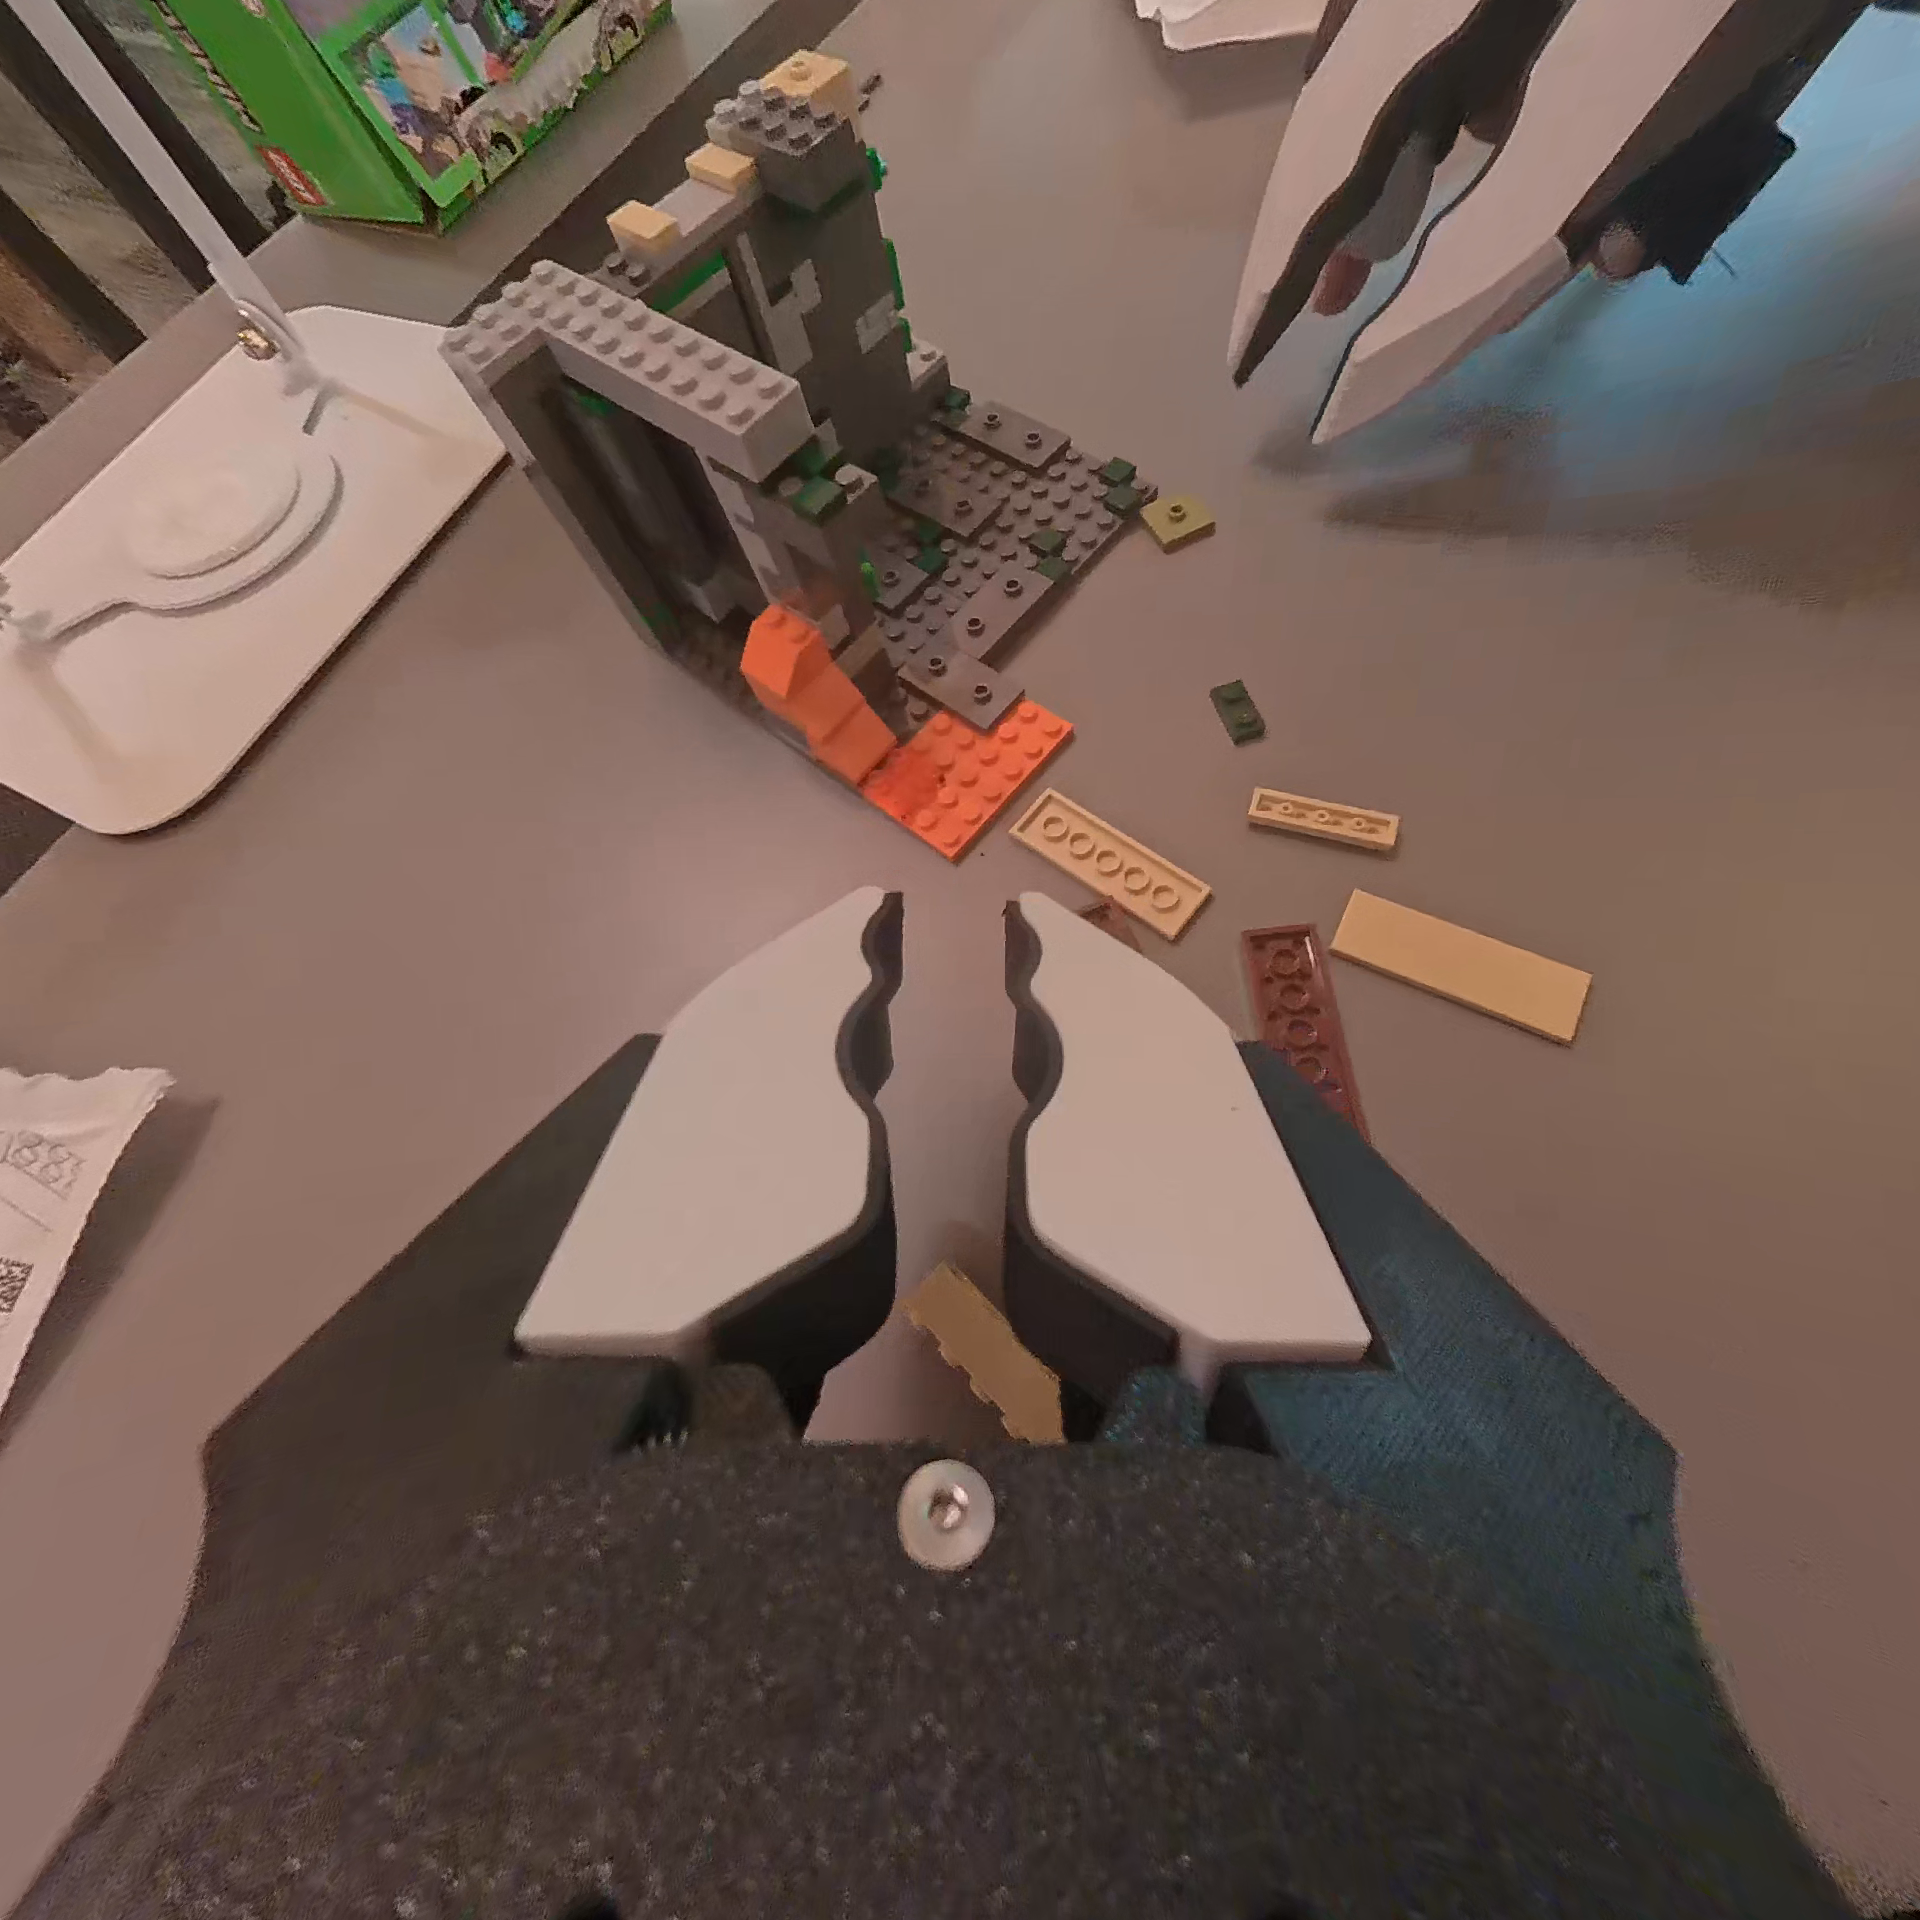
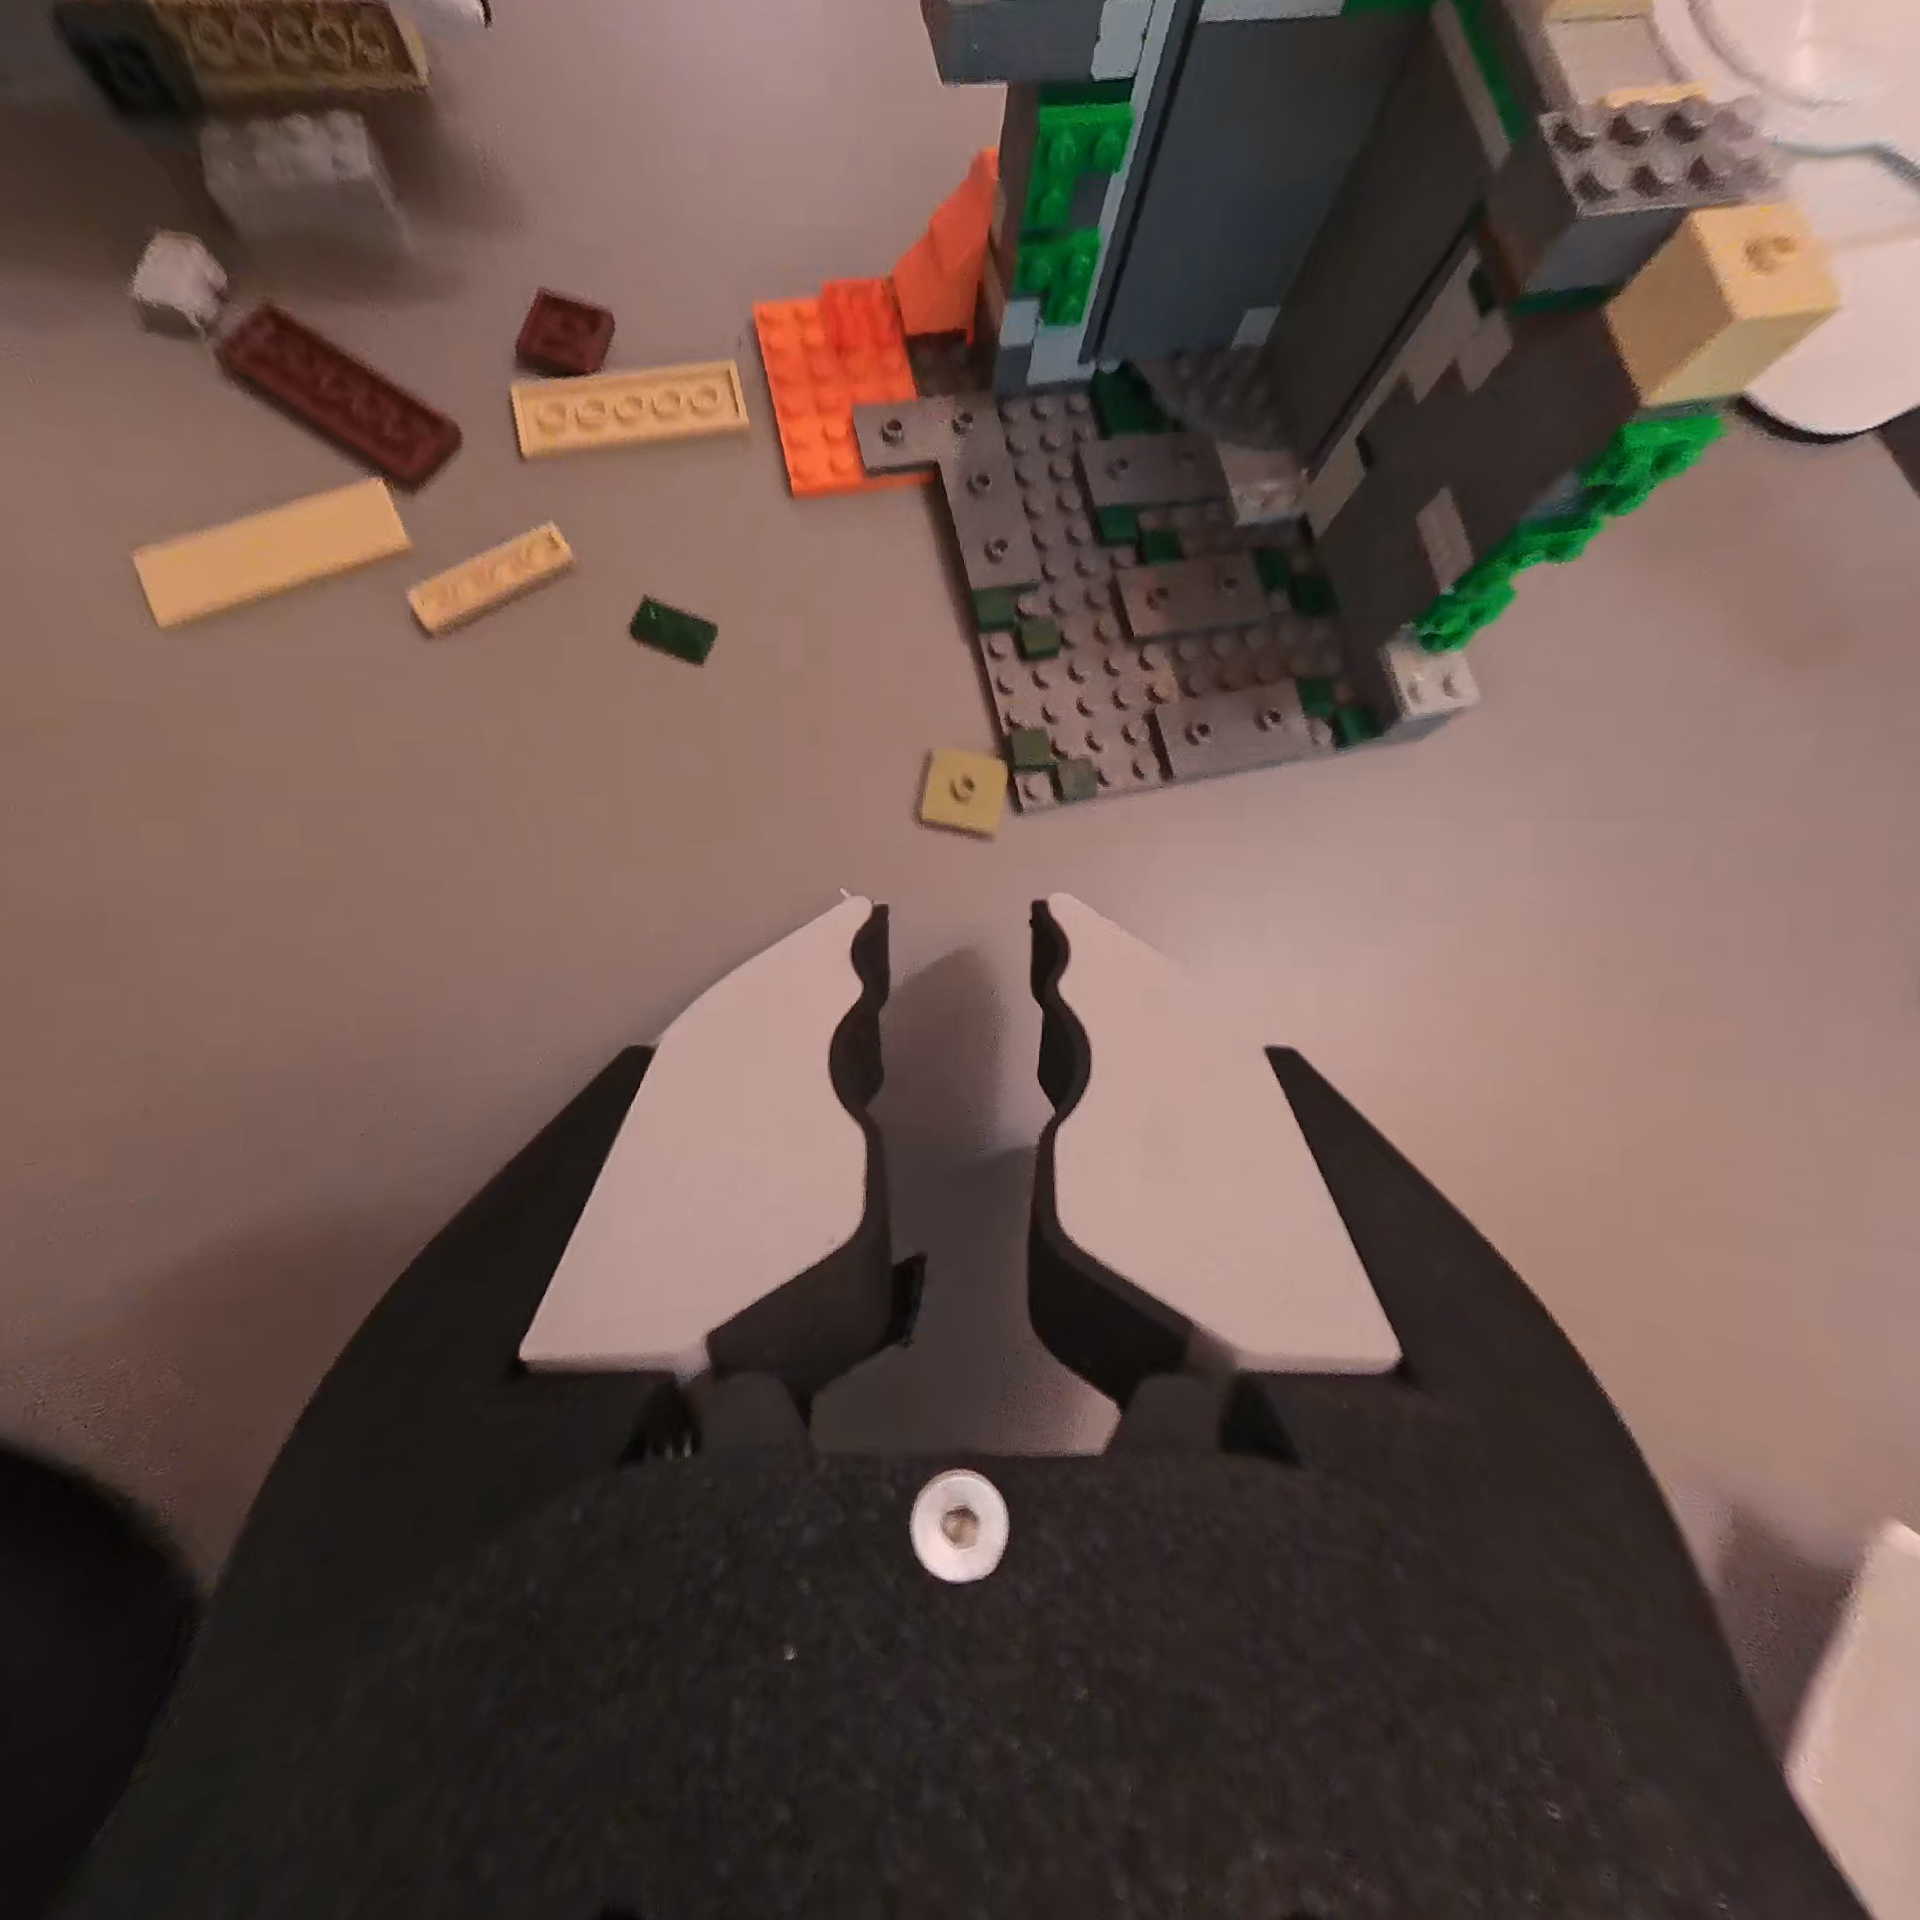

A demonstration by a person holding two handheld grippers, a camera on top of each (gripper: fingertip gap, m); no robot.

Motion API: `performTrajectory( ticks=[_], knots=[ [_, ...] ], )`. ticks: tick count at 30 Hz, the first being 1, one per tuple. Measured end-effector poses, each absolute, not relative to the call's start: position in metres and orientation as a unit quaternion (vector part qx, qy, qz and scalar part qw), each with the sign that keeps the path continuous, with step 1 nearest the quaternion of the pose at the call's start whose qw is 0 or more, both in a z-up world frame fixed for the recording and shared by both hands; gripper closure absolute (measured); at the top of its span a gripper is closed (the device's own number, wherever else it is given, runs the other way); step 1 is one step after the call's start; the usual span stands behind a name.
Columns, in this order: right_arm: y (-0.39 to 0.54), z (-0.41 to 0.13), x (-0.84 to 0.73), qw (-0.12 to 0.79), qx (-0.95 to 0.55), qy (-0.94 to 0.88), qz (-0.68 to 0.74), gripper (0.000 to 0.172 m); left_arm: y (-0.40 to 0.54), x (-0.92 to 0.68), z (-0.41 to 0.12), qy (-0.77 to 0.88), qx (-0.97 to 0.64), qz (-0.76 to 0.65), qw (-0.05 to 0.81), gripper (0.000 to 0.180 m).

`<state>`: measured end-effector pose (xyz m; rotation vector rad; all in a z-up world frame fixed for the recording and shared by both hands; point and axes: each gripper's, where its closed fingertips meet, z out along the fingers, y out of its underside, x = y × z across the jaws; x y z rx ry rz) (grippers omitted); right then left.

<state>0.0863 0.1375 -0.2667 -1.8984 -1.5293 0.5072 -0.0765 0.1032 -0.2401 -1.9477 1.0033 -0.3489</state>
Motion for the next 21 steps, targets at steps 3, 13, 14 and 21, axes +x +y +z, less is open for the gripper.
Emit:
performTrajectory(
  ticks=[3, 13, 14, 21],
  knots=[
    [0.137, -0.278, 0.07, 0.296, -0.745, -0.565, 0.196, 0.14, 0.103, -0.077, -0.242, 0.409, -0.786, -0.132, 0.444, 0.162],
    [0.132, -0.283, 0.055, 0.265, -0.76, -0.567, 0.174, 0.157, 0.1, -0.075, -0.243, 0.432, -0.777, -0.127, 0.441, 0.162],
    [0.125, -0.283, 0.05, 0.267, -0.746, -0.582, 0.181, 0.158, 0.098, -0.073, -0.243, 0.437, -0.773, -0.131, 0.44, 0.162],
    [0.06, -0.256, -0.011, 0.31, -0.612, -0.681, 0.254, 0.172, 0.095, -0.073, -0.24, 0.451, -0.764, -0.135, 0.441, 0.163]
  ],
)
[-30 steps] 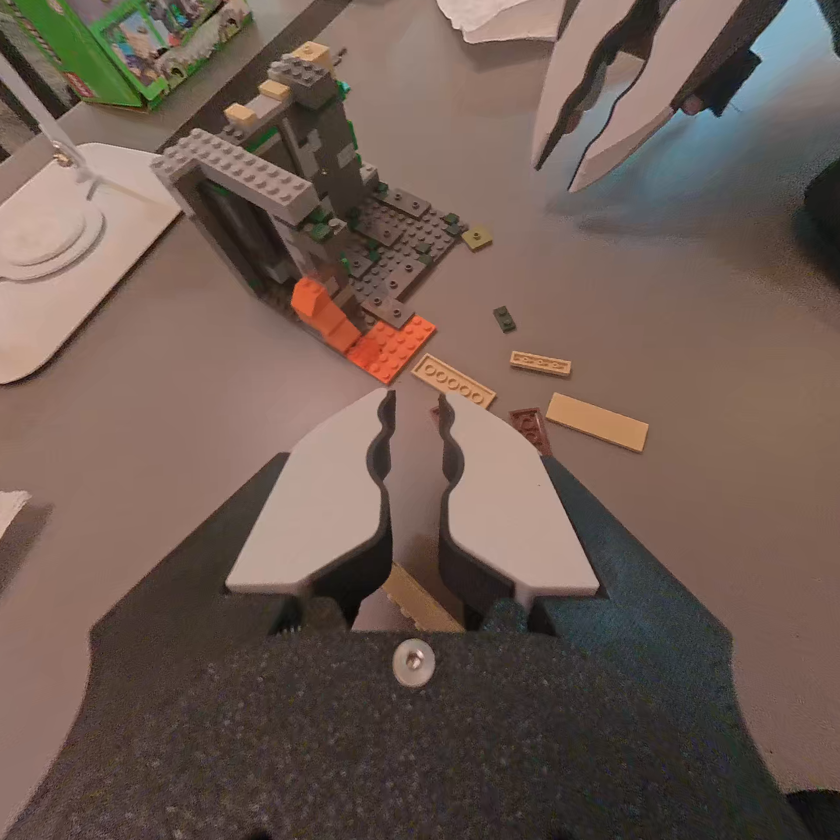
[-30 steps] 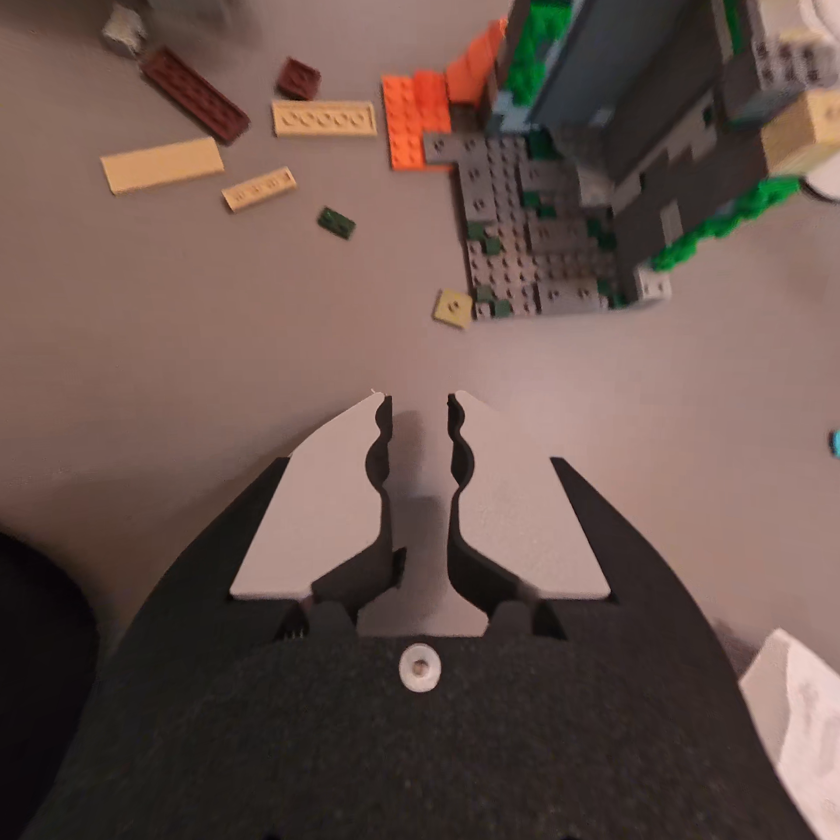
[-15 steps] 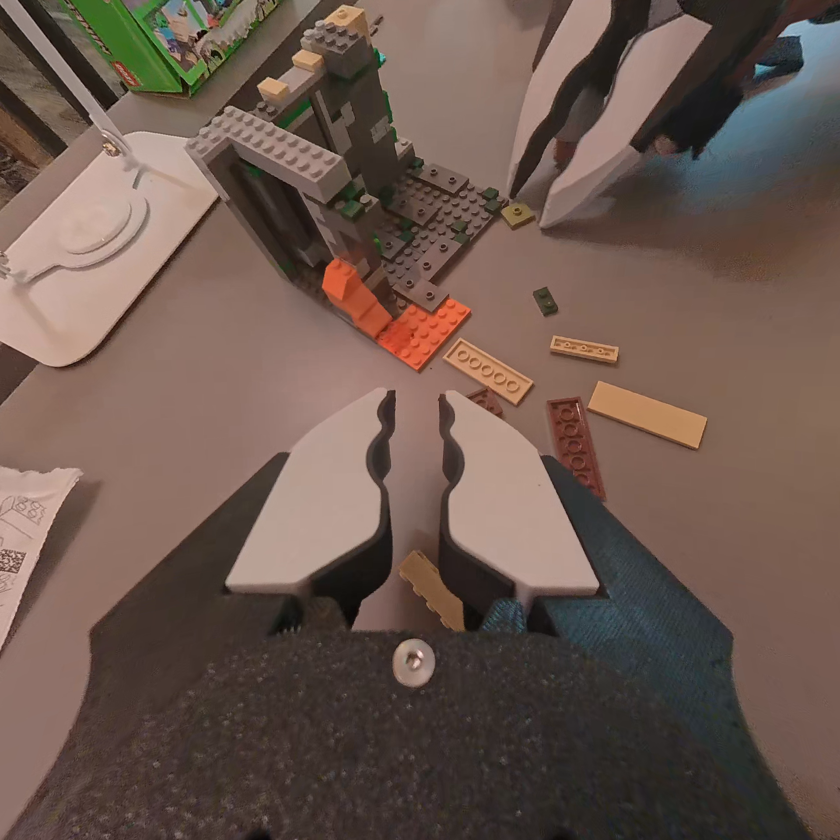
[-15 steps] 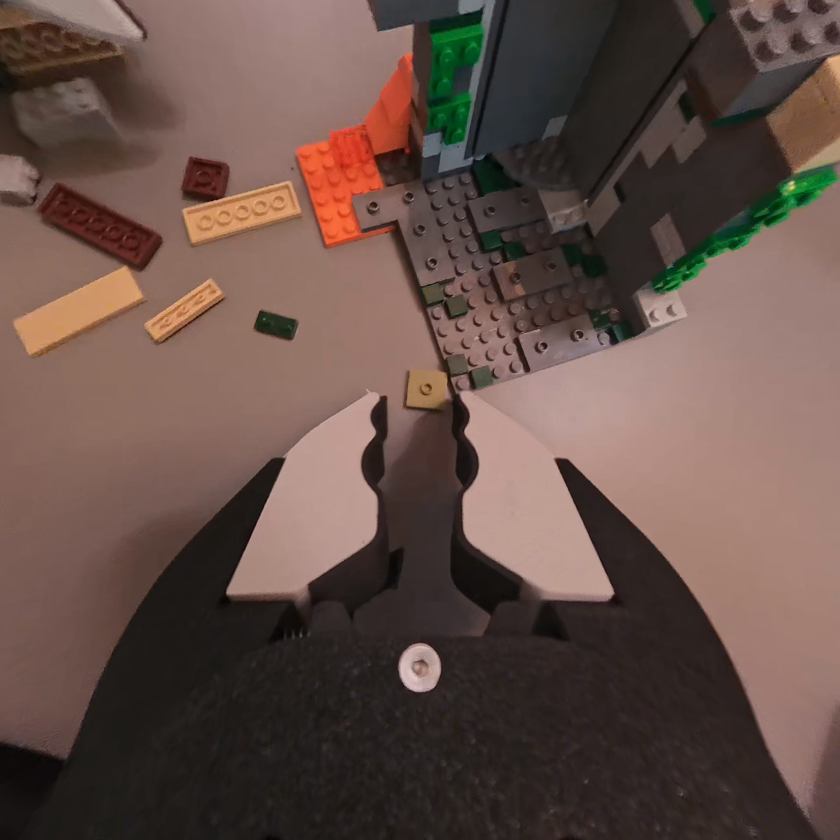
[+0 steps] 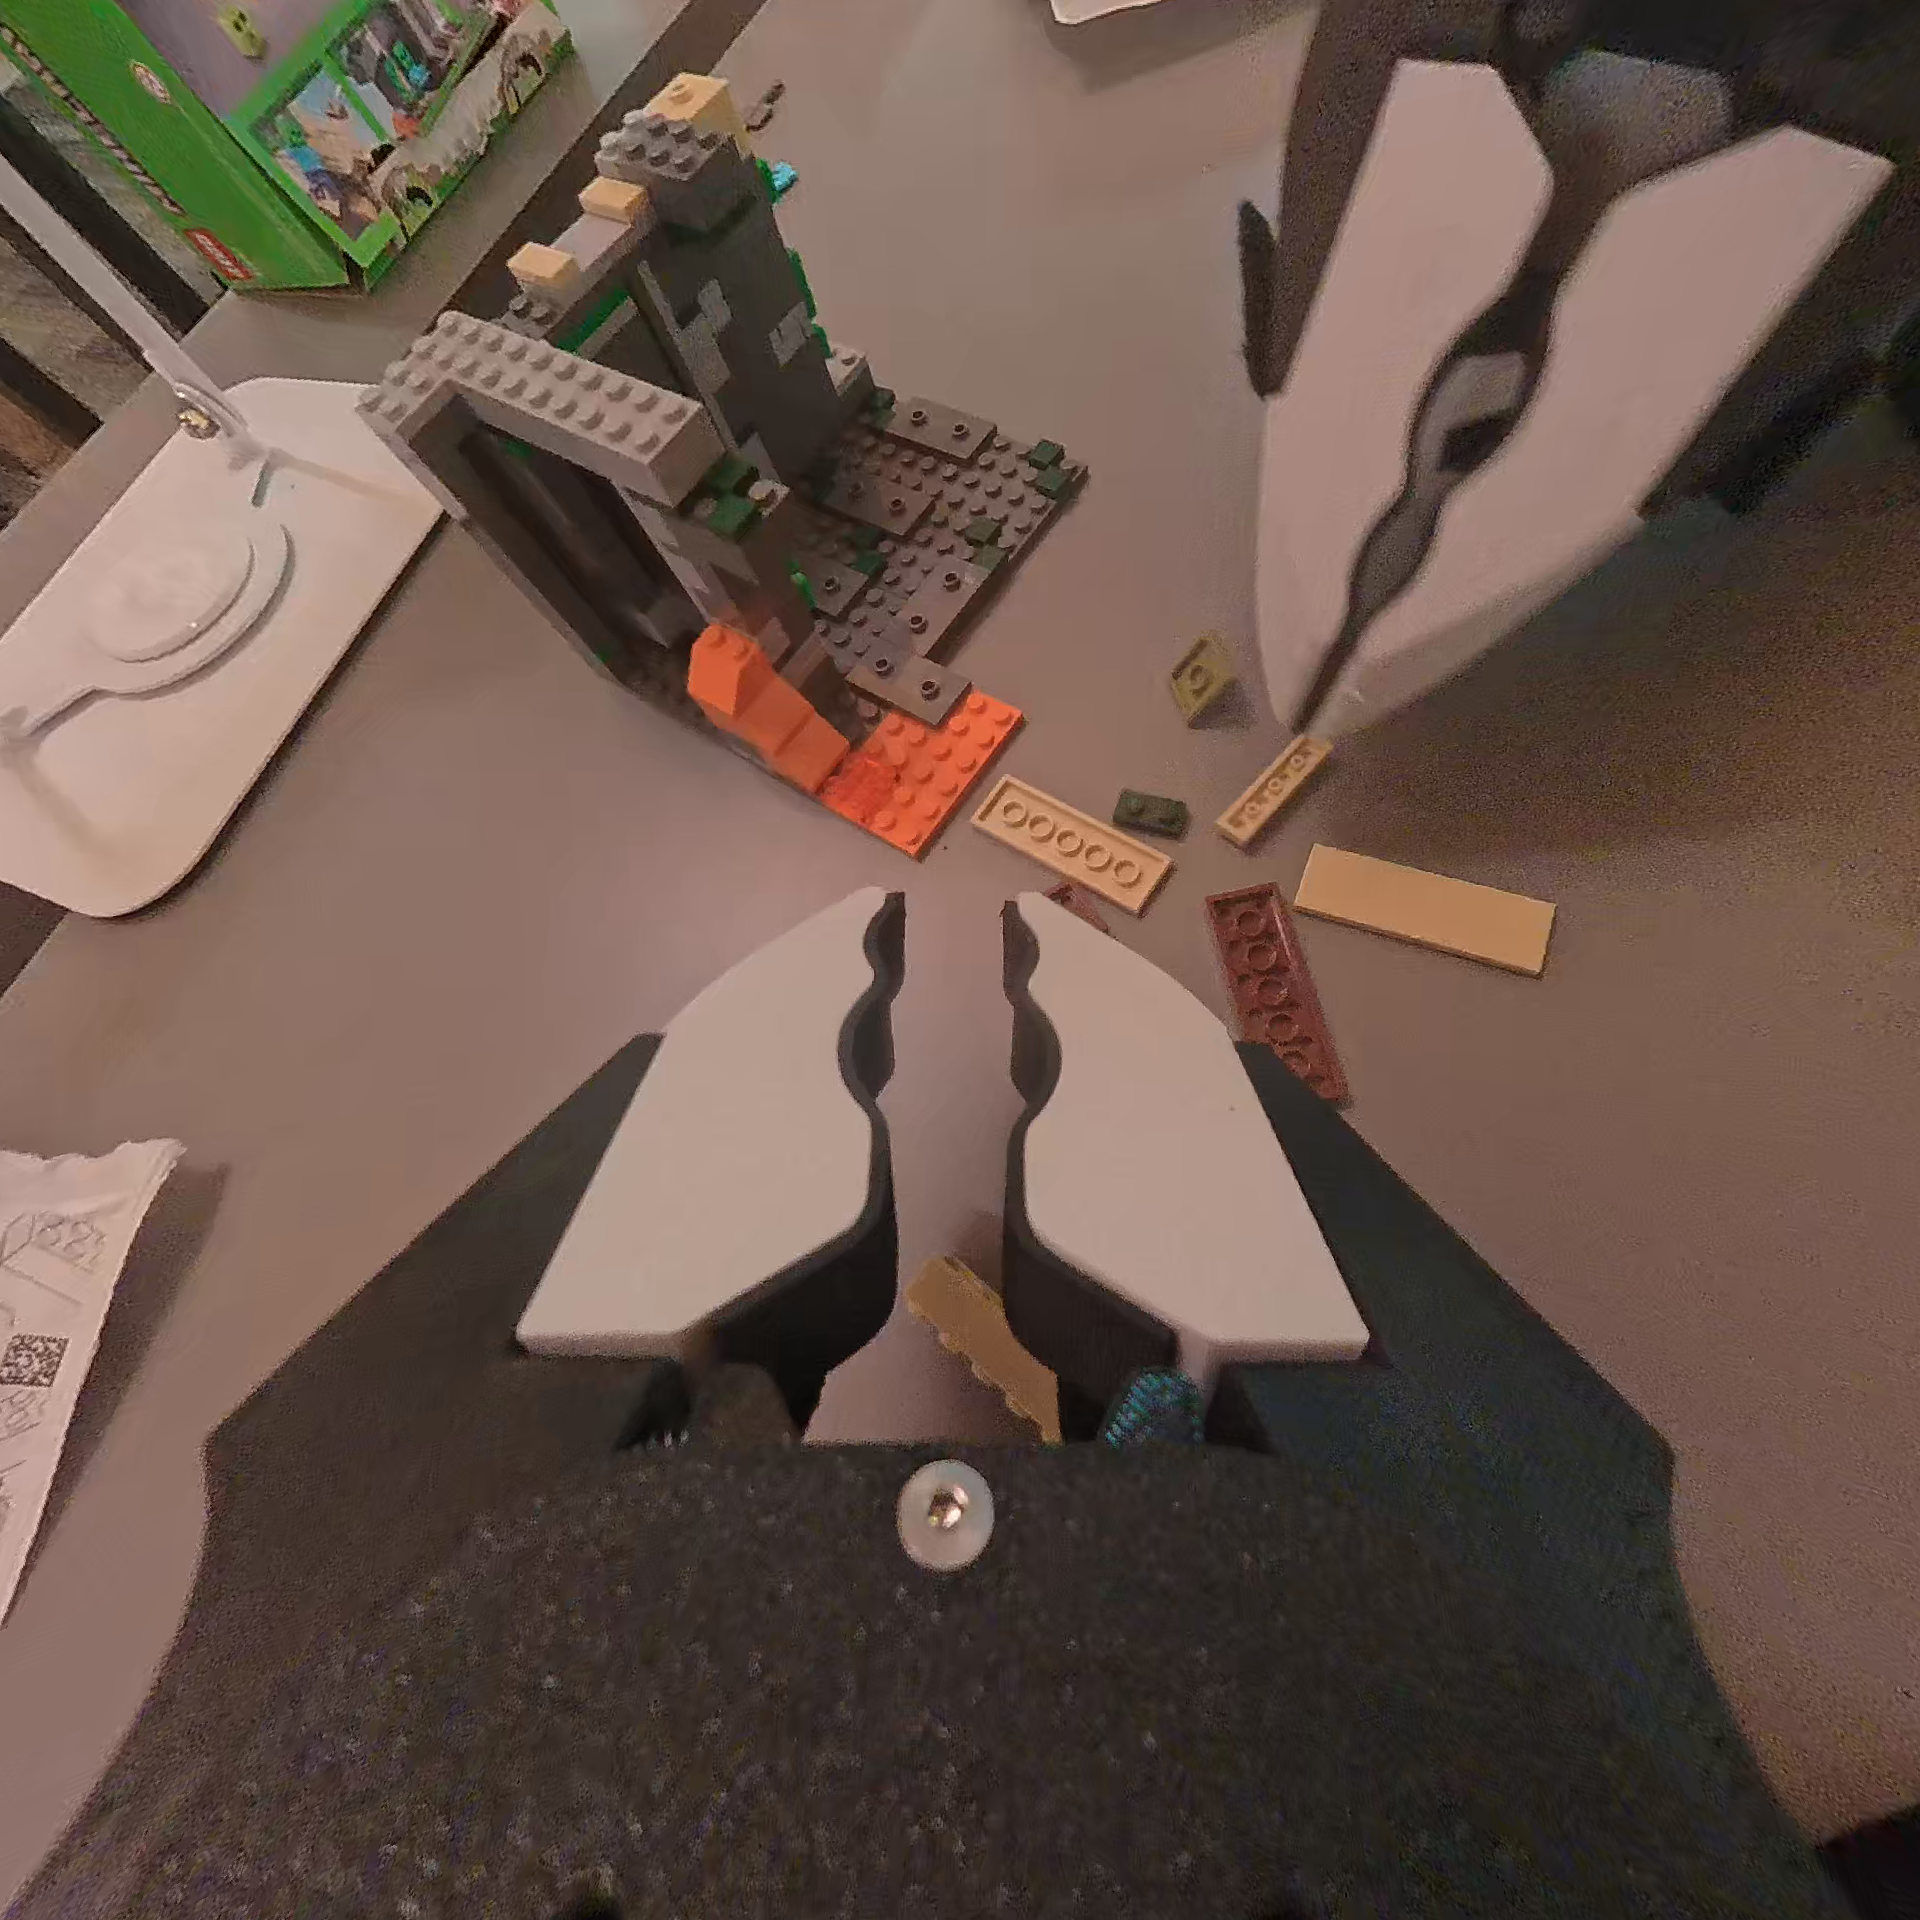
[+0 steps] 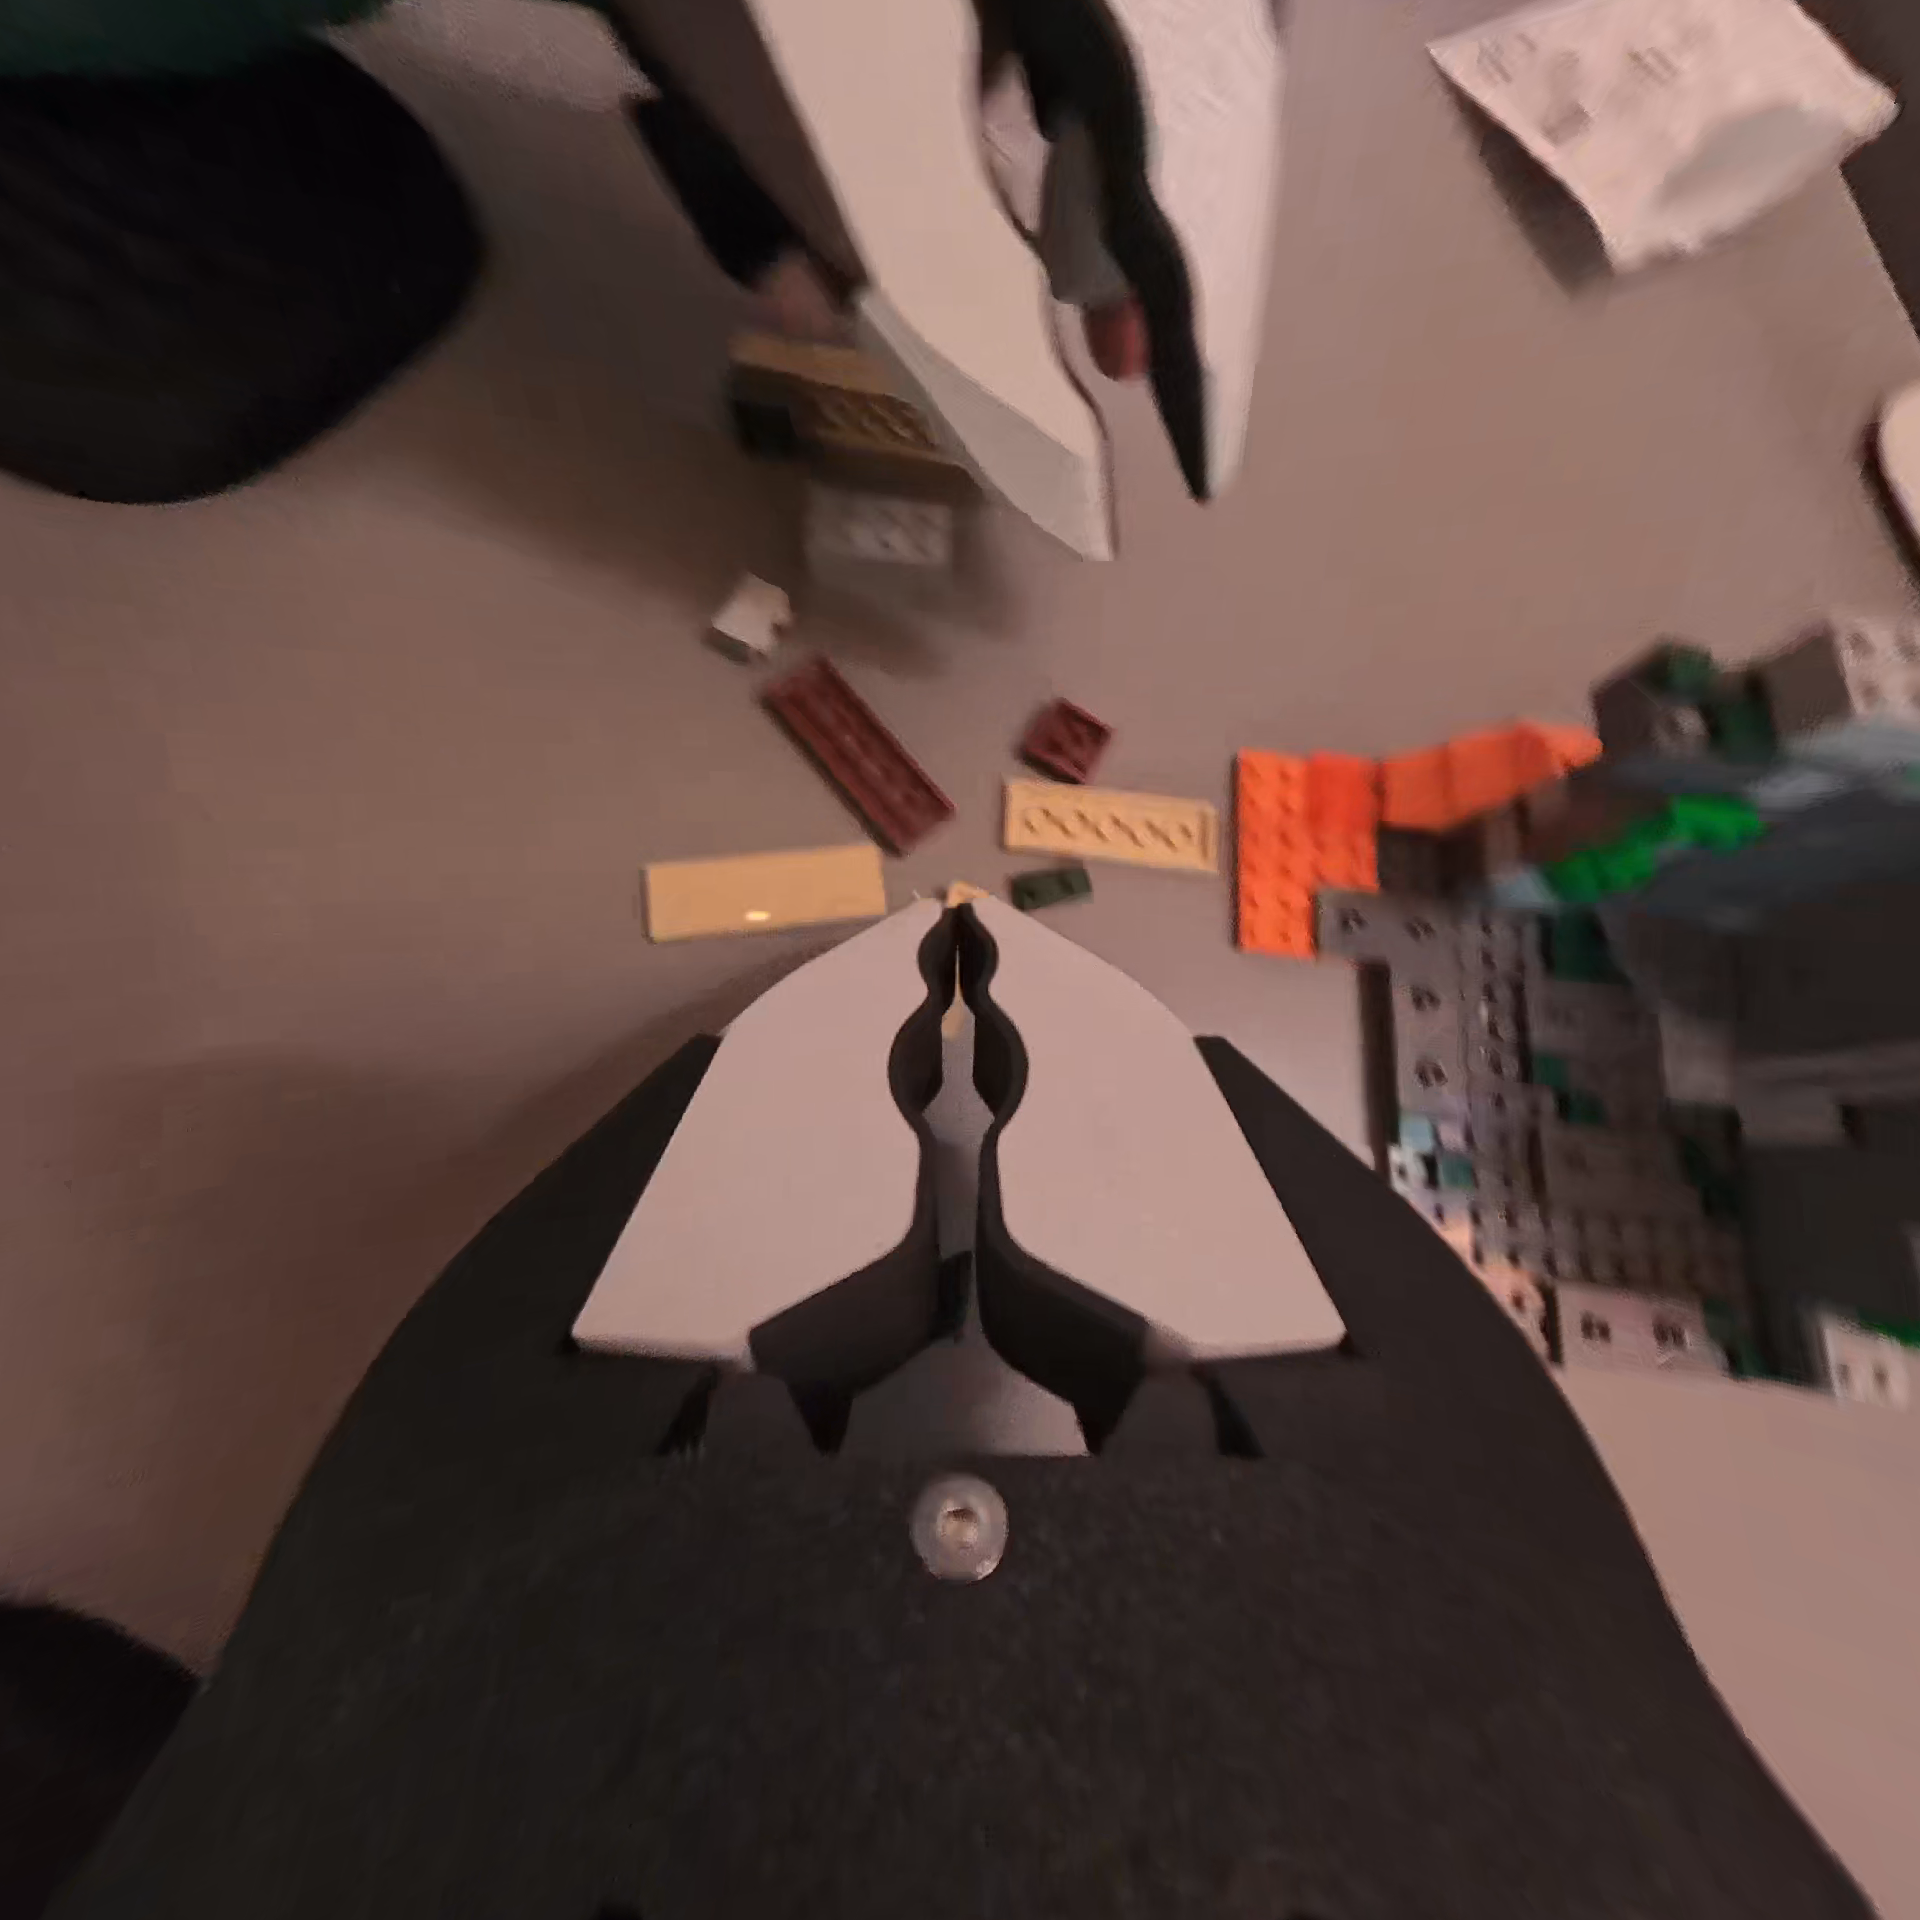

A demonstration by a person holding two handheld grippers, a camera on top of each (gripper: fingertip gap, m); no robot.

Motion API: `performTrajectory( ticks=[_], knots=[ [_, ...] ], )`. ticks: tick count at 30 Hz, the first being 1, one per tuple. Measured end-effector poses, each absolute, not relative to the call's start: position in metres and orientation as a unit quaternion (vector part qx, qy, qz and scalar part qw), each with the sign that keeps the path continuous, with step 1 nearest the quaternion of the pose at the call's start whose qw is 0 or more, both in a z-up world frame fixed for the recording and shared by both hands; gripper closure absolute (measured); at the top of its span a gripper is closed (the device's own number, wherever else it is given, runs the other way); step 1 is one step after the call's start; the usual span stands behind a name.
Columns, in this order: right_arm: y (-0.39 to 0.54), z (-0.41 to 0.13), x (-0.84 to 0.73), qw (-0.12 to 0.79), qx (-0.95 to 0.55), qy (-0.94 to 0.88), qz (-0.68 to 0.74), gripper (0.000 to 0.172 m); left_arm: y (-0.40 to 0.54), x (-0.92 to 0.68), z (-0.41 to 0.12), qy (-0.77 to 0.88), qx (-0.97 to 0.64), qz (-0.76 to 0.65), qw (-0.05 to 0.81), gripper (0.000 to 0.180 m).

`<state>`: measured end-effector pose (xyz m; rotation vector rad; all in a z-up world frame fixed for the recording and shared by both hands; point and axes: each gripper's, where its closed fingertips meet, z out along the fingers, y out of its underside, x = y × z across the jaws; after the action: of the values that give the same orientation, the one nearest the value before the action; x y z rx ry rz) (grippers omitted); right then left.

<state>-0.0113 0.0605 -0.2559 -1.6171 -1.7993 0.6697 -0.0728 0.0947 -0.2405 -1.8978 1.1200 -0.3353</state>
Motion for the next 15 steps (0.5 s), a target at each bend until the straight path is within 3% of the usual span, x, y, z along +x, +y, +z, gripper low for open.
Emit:
performTrajectory(
  ticks=[3, 11, 15],
  knots=[
    [0.047, -0.259, -0.025, 0.314, -0.587, -0.705, 0.245, 0.17, 0.097, -0.077, -0.241, 0.446, -0.769, -0.128, 0.44, 0.163],
    [0.08, -0.257, 0.009, 0.318, -0.637, -0.658, 0.245, 0.142, 0.095, -0.075, -0.245, 0.457, -0.767, -0.126, 0.433, 0.164],
    [0.104, -0.254, 0.031, 0.342, -0.659, -0.632, 0.224, 0.143, 0.083, -0.053, -0.246, 0.472, -0.755, -0.162, 0.424, 0.163]
  ],
)
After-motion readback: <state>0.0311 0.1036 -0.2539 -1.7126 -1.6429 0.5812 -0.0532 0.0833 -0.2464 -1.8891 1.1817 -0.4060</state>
